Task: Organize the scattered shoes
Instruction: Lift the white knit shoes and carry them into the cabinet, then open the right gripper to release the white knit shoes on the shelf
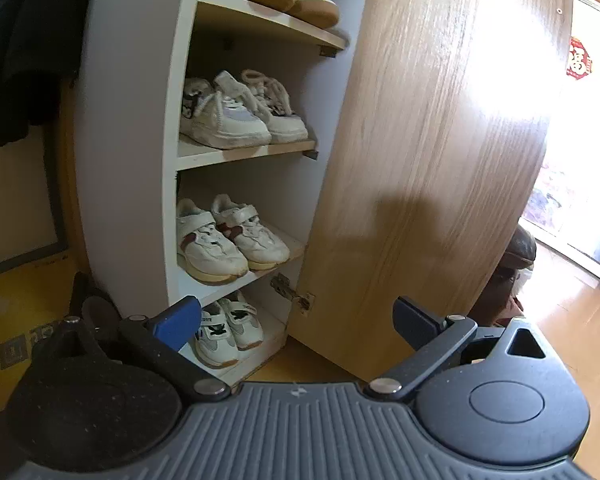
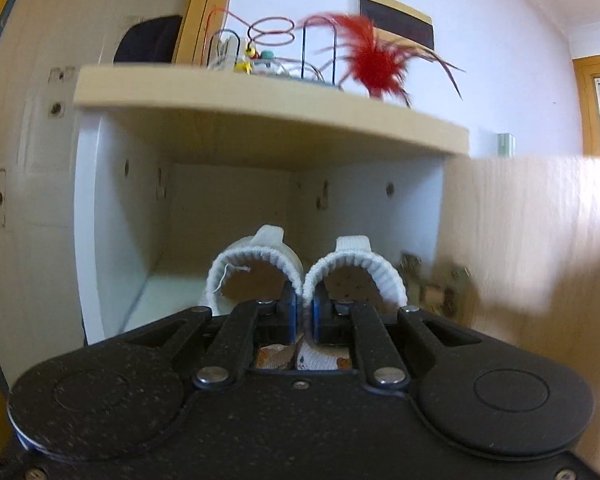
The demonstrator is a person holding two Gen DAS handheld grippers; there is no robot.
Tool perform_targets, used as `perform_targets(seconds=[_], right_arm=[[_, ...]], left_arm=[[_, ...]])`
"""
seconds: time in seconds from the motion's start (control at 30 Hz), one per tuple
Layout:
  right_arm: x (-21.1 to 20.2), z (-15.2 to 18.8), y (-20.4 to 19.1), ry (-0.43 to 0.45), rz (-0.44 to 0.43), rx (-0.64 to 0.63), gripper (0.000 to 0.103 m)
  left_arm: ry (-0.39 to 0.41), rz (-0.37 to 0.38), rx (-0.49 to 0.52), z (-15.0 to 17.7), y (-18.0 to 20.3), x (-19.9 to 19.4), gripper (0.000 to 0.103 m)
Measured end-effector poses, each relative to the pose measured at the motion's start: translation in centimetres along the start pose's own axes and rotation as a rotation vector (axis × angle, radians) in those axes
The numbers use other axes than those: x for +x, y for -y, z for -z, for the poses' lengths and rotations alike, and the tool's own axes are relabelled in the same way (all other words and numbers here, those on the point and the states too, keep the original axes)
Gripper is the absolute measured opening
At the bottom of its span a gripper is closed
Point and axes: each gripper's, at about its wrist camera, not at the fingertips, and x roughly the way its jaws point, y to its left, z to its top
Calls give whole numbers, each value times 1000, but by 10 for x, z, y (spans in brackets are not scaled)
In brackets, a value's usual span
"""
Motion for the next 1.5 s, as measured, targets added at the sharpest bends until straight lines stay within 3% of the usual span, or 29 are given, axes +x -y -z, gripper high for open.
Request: perform_targets(seconds=[0.17,0.37,0.77,1.0,1.27,1.33,1.47,1.5], right_arm=[[21,-15,-2,24,-33,-23,8],[59,-26,-12,-15,-48,-100,8],[91,-7,-20,-24,-84,-141,9],[108,2,-28,-78,-71,-162,17],[123,-8,-29,-197,-2,-168,40],[122,-10,-29,-202,14,-182,64],[114,-15,-29,-212,48,-201,79],[111,-16,-29,-205,50,-199,89]], left_arm=[[-23,13,-2,1,4,8,103],[-33,31,-13,0,7,15,103],[-36,18,-54,-4,-8,22,103],[-39,-16,-67,-4,-21,23,103],[-26,-22,-72,-8,-26,21,103],[-25,-24,-73,-8,-27,20,103],[-20,-24,-70,-8,-27,16,103],[-18,-25,-68,-8,-27,16,103]])
